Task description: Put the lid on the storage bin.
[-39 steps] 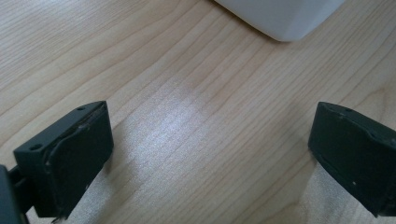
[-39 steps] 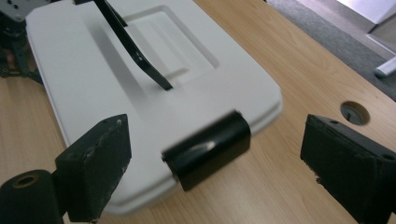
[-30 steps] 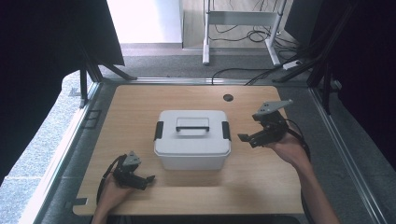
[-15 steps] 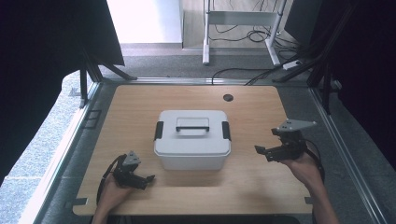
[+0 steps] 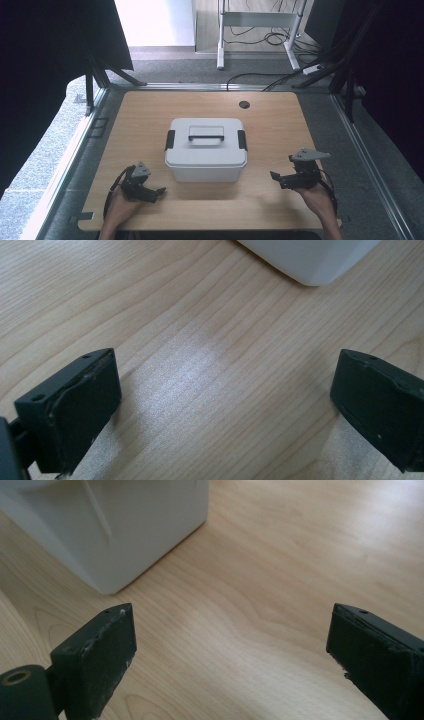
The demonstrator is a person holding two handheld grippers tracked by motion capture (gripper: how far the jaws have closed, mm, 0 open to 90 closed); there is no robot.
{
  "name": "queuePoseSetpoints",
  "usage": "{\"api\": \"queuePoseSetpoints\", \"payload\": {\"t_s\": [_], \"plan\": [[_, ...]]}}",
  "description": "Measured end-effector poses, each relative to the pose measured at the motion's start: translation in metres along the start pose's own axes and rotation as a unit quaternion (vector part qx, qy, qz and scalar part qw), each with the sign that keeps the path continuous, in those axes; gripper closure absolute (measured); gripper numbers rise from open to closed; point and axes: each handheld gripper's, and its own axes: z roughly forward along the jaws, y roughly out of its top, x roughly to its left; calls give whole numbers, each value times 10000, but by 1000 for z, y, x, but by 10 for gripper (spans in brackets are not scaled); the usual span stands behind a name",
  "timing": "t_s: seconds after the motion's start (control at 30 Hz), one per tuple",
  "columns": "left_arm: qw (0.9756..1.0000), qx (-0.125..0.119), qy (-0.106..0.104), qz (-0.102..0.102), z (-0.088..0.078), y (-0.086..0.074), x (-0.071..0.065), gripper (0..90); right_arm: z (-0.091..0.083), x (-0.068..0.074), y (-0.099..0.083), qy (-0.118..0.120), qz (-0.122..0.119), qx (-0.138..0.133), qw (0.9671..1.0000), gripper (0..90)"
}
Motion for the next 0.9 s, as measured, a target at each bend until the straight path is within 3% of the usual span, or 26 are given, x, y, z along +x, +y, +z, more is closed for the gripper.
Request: {"api": "queuePoseSetpoints", "payload": {"t_s": [0.53, 0.67, 0.9], "plan": [[10000, -3, 16, -14, 0, 0, 0, 0, 51, 22, -50, 55, 167, 352, 9992, 55], [10000, -5, 19, -16, 0, 0, 0, 0, 53, 25, -52, -73, 81, 430, 9990, 59], [10000, -5, 33, 0, 0, 0, 0, 0, 53, 25, -52, -95, 74, 437, 9990, 55]]}}
